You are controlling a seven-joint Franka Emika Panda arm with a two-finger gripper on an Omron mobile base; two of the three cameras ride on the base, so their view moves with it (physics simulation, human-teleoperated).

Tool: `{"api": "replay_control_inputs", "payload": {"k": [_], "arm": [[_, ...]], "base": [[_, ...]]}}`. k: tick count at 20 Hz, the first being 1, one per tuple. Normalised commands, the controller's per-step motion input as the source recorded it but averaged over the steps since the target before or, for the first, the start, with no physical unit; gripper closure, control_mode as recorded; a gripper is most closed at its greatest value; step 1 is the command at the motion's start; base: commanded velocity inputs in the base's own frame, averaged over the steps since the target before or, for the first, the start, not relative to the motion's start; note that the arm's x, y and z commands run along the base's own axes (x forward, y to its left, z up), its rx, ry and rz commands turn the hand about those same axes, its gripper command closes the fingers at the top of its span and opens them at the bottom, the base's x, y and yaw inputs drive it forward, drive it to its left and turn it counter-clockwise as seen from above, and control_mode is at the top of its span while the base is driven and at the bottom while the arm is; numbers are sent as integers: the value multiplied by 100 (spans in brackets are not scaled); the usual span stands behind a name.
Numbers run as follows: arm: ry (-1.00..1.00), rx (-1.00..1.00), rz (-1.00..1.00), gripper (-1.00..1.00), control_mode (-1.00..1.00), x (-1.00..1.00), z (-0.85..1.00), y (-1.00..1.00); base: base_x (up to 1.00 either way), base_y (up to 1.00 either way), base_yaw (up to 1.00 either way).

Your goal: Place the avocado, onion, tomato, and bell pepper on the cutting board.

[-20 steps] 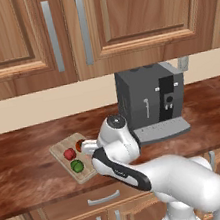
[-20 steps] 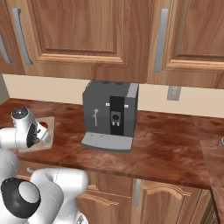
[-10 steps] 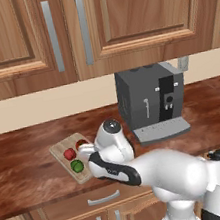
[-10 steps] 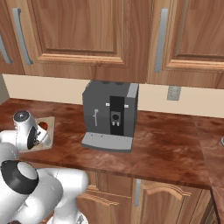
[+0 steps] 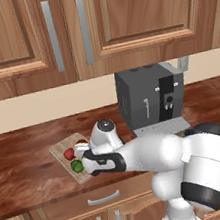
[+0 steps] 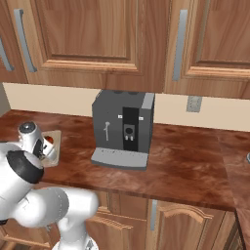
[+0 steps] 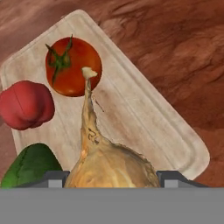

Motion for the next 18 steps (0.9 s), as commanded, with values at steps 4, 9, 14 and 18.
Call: {"api": "replay_control_inputs", "payload": {"k": [4,9,14,18], "arm": [[2,0,0,100,-100,15,-25,0],[1,0,0,100,-100,7,-36,0],[1,0,0,100,-100,13,-32,0],[0,0,0,100,-100,18,-19,0]], "base": [[0,0,0],[0,0,0],[0,0,0],[0,0,0]]}}
